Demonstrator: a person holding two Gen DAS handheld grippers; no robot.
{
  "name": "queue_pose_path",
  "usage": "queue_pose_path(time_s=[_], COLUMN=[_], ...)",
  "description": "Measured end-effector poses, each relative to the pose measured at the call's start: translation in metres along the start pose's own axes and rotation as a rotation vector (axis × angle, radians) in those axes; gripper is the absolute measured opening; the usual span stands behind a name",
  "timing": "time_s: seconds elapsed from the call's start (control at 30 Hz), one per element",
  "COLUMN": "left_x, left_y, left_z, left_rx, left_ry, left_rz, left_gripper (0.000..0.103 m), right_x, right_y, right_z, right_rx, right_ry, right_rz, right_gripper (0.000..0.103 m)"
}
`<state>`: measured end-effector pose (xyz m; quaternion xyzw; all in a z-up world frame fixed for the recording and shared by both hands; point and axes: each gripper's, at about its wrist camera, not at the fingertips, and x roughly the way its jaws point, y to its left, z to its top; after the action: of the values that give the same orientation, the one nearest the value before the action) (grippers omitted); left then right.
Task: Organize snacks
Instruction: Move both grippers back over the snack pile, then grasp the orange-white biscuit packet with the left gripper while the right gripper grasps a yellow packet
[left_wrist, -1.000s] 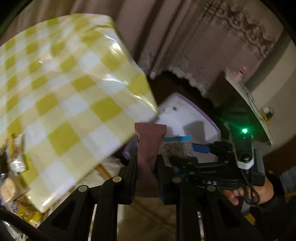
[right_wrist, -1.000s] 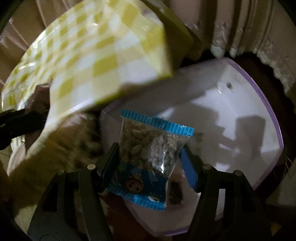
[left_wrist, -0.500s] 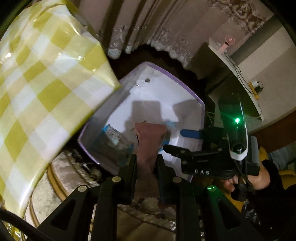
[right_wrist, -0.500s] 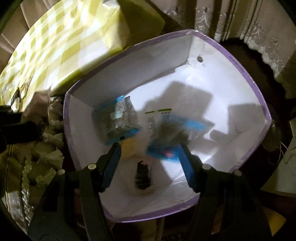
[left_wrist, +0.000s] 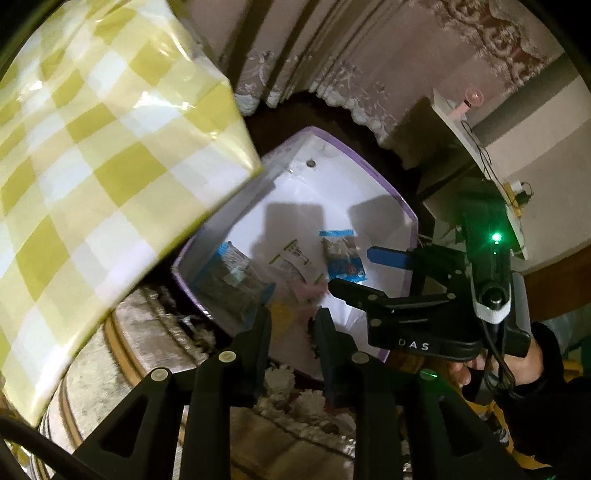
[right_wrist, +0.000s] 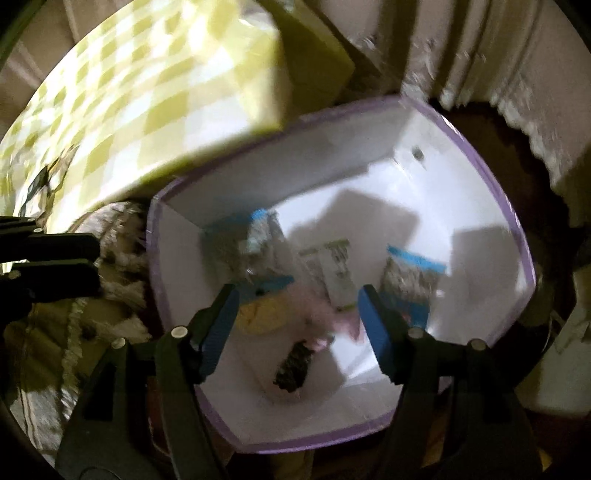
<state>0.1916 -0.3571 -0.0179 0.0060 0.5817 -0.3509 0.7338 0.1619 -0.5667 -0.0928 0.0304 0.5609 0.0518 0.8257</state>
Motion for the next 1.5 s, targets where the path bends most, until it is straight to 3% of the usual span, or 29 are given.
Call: queue_pose_path(time_s=[0.33, 0.63, 0.9, 1.07, 1.5], left_x=[-0.055, -0.108, -0.148, -0.171, -0.197], left_y=[0.053, 0.118, 0.167, 0.194, 0.247], left_z=[-0.029, -0.08, -0.132, -0.166, -0.226], left_rx=[-0.177, -0.387, -0.558, -0.645, -0.762], left_ry=[-0.132, -0.246, -0.333, -0.375, -0.418], left_rz=[0.072, 0.135, 0.2, 0.229, 0.277], left_gripper=[0.027, 0.027, 0.028, 0.04, 0.051], right_x=[-0.004, 0.001, 0.001, 0.0, 0.004], right_y=[0.085, 0.141, 0.178, 0.203, 0.285], right_z=[0.031, 0.043, 0.054, 0.058, 0.055], right_rx=[-0.171, -0.222, -0.308, -0.356, -0.496], right_ry=[-0.055, -0.046, -0.041, -0.038, -0.01], right_rz=[0.09, 0.192, 0.168, 0.165, 0.229], right_gripper=[0.071, 0.071, 0.071, 0.072, 0.078])
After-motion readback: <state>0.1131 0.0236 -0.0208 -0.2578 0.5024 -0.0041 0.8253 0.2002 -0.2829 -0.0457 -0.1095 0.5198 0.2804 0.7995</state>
